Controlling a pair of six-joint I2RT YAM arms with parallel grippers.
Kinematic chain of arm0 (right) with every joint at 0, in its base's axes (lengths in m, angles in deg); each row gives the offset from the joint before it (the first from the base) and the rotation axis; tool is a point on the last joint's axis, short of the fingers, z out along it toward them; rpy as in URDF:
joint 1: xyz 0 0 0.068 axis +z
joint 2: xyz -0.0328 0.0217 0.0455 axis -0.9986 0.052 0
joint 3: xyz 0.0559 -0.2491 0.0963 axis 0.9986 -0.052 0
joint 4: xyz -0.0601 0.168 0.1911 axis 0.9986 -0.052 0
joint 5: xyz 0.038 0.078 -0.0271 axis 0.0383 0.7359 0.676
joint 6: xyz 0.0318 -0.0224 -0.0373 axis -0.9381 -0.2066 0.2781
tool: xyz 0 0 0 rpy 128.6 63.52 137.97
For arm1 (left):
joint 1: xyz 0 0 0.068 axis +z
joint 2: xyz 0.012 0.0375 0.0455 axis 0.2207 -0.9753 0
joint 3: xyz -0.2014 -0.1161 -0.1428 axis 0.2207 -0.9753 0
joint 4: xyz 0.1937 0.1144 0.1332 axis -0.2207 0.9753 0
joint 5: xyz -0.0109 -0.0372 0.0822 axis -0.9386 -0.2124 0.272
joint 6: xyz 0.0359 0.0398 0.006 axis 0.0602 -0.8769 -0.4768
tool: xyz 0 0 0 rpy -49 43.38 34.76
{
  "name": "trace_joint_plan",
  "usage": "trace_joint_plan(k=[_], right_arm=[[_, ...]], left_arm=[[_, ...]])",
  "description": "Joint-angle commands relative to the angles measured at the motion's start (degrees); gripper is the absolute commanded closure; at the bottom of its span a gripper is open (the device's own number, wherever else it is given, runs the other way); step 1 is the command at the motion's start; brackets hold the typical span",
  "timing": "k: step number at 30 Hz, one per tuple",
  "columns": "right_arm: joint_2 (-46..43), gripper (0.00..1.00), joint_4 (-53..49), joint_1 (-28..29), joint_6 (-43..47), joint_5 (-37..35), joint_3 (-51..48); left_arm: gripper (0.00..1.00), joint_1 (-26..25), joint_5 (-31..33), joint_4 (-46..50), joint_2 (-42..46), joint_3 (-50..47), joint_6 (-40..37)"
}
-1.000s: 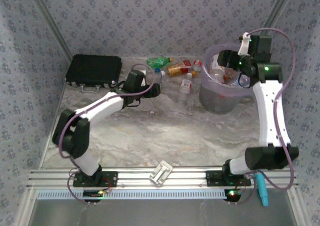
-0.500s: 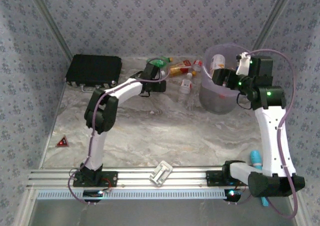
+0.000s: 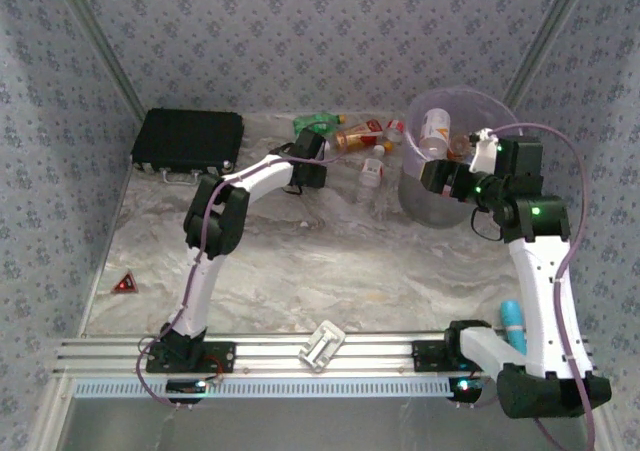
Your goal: Put the plastic bottles in the bin
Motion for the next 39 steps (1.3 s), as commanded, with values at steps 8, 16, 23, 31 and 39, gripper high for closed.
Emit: trace_joint_plan(k=[8, 16, 23, 31, 39], right_arm=[[-2.43, 0.14, -1.39, 0.64, -1.28, 2.44, -0.43], [-0.58, 0.16, 2.03, 7.78, -3.87, 2.76, 0.98], [7.13, 0.15, 8.03, 18.17, -5.52, 2.5, 5.18], [20.28, 0.1, 16.04, 27.02, -9.07, -0.16, 10.16], [30.3, 0.08, 21.22, 30.99, -10.12, 2.2, 13.98]], left_arm=[[0.42, -0.51, 0.78, -4.79, 12.97, -11.1, -0.43], [0.45, -0.75, -3.46, -11.95, 26.13, -24.1, 0.88], [0.52, -0.71, -19.66, -30.59, 44.49, -44.24, 5.34], [0.54, -0.77, -34.87, -49.65, 52.79, -57.13, 15.77], [0.54, -4.47, -32.29, -50.43, 53.91, -57.2, 15.85]])
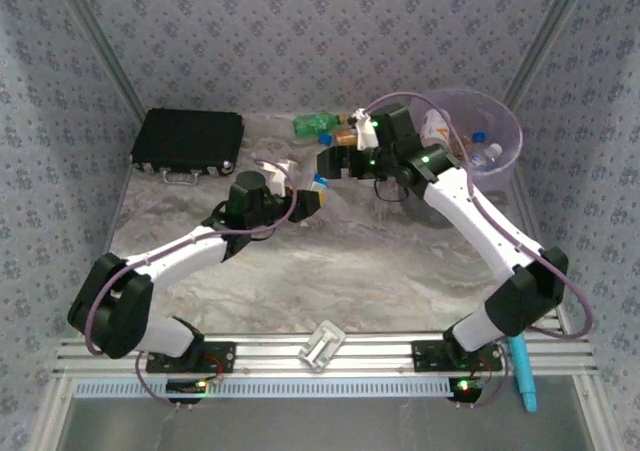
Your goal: Put the plastic bottles in the bin
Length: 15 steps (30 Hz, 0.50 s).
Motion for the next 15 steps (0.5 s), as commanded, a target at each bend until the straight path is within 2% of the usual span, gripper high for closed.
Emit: trace_joint_plan(k=[1, 5, 10, 15], right_arm=[[2.49, 0.08, 4.46, 0.35, -2.2, 1.59, 2.22], [5.52, 0.08, 1.53, 0.51, -3.32, -3.92, 3.97], [7.19, 0.1, 3.51, 0.47, -6.24, -3.22, 3.5], [7.94, 0.24, 5.21, 0.78, -6.85, -1.26, 3.15]], left_arm=[[0.54, -1.57, -0.7, -3.94, 1.86, 1.2, 0.21], [0.54, -2.39, 0.88, -4.38, 2.46, 1.1, -0.31], [0.54, -3.68, 4.41, -5.27, 3.07, 0.66, -1.4], [0.53, -4.25, 6.82, -5.52, 2.76, 0.64, -2.02]])
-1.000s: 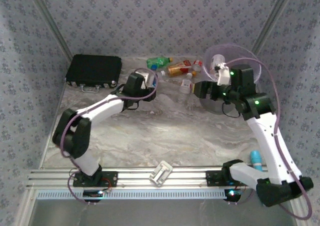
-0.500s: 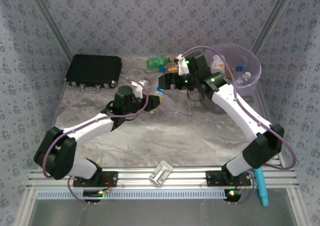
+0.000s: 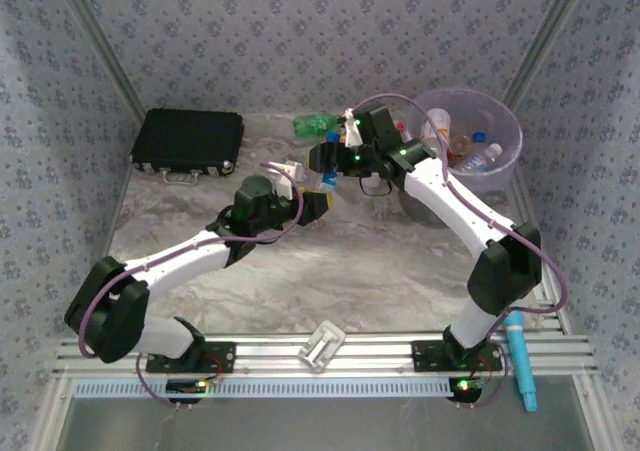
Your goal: Put the plastic bottles in the bin
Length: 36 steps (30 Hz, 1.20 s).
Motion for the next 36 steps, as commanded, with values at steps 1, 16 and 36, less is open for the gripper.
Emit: trace_joint_plan(k=[1, 16, 36], right_arm=[[0.35, 0.28, 1.95, 0.41, -0.8, 0.75, 1.27], [-1.7, 0.61, -2.72, 0.11, 3.62, 0.01, 6.12], [-9.69, 0.62, -28.17, -12.93, 26.37, -29.58, 27.53]], left_arm=[[0.53, -0.49, 2.18, -3.32, 1.49, 0.7, -1.47], [0.25, -2.8, 4.43, 0.47, 2.47, 3.46, -1.54], [0.01, -4.74, 11.62, 14.55, 7.37, 3.37, -3.07]])
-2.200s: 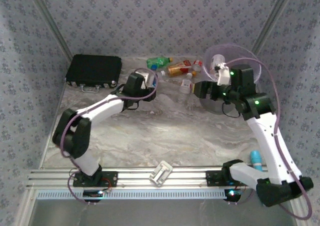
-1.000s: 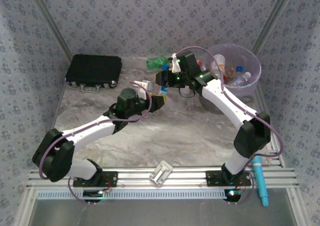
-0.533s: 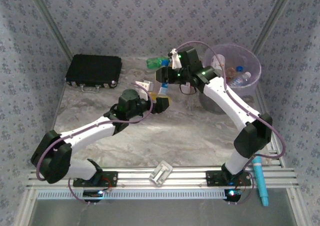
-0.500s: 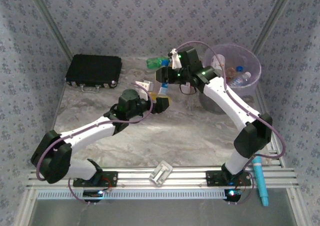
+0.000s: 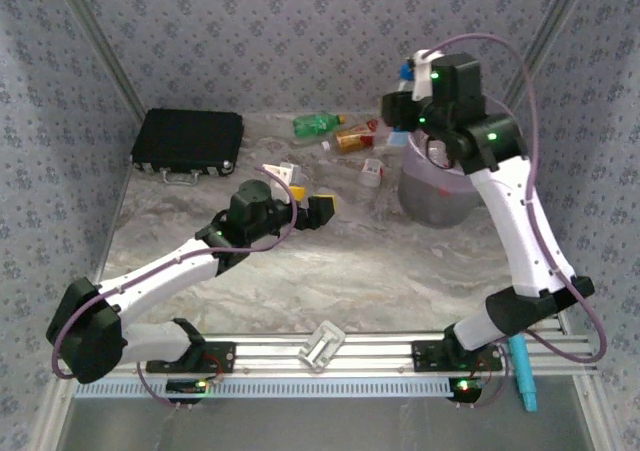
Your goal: Put the plastic bottles in the bin
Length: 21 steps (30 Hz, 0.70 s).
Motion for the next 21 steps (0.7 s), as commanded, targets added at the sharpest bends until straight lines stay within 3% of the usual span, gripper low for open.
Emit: trace_joint_plan(k=[1, 11, 16, 21], right_arm=[[-0.62, 0.63, -6.79, -4.37, 6.96, -8.41, 2.93], [5.24, 0.65, -9.57, -20.84, 15.33, -11.48, 4.87], [9.58, 0.64, -7.62, -24.94, 16.43, -9.85, 2.84], [15.62, 0.63, -11.09, -25.42, 18.83, -10.38, 3.05]], left_arm=[[0.01, -0.23, 1.31, 3.15, -0.76, 1.85, -1.48], [0.02, -0.19, 0.45, 5.2, -4.07, 3.87, -1.19], [0.03, -0.39, 0.68, 9.87, -7.12, 7.47, -1.4], [0.03, -0.51, 1.36, 10.46, -7.63, 7.49, -1.04]])
